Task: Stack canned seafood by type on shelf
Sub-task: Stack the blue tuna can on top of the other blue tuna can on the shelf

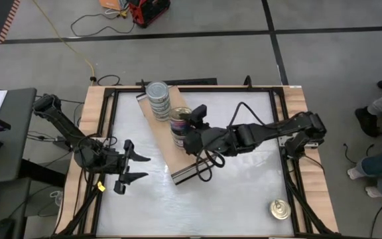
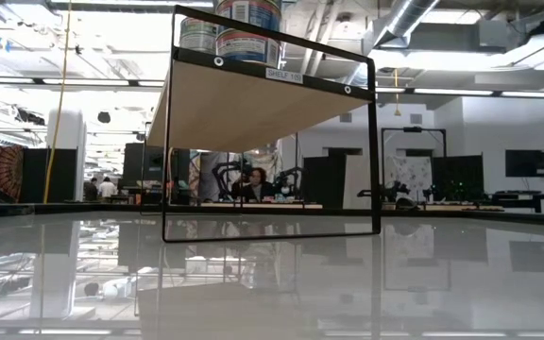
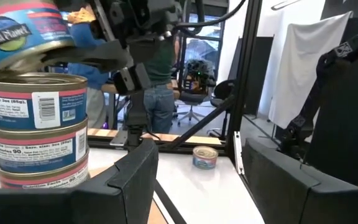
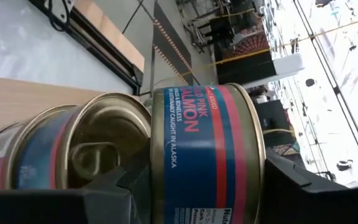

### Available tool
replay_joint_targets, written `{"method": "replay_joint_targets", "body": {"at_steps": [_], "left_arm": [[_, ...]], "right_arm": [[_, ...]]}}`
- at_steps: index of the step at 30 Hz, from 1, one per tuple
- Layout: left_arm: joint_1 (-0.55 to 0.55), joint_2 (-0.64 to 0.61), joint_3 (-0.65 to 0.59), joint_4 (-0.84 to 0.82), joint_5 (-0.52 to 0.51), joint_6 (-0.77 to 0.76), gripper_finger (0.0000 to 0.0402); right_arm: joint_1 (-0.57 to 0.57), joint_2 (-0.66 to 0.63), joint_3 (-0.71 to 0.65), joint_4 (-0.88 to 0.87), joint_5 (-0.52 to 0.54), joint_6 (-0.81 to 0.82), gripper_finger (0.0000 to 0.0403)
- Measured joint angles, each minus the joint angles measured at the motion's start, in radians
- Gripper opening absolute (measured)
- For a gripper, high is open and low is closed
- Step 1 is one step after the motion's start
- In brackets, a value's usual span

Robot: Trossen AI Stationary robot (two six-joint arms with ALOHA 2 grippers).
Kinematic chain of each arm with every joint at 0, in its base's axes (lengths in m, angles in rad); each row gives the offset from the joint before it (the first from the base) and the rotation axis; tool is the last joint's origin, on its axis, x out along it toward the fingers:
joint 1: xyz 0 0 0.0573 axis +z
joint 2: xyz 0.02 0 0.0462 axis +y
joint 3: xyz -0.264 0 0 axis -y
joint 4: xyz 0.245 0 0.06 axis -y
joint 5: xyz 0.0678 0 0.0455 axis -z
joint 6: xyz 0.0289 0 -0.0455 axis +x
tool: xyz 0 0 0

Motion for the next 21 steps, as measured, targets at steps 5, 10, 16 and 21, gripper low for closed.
{"method": "replay_joint_targets", "body": {"at_steps": [5, 10, 16, 21], "left_arm": [[0.0, 0.0, 0.0, -0.005, 0.014, -0.013, 0.0224], [0.0, 0.0, 0.0, -0.007, 0.015, -0.013, 0.0224], [0.0, 0.0, 0.0, -0.007, 0.015, -0.015, 0.0224], [0.0, 0.001, 0.0, -0.021, 0.014, -0.035, 0.0224]], "right_arm": [[0.004, -0.001, 0.0, -0.009, -0.002, 0.034, 0.0232], [0.011, -0.005, 0.0, -0.058, -0.033, 0.089, 0.0259], [0.023, -0.007, 0.0, -0.056, -0.036, 0.099, 0.0289], [0.025, -0.032, 0.0, -0.057, -0.048, 0.148, 0.0318]]}}
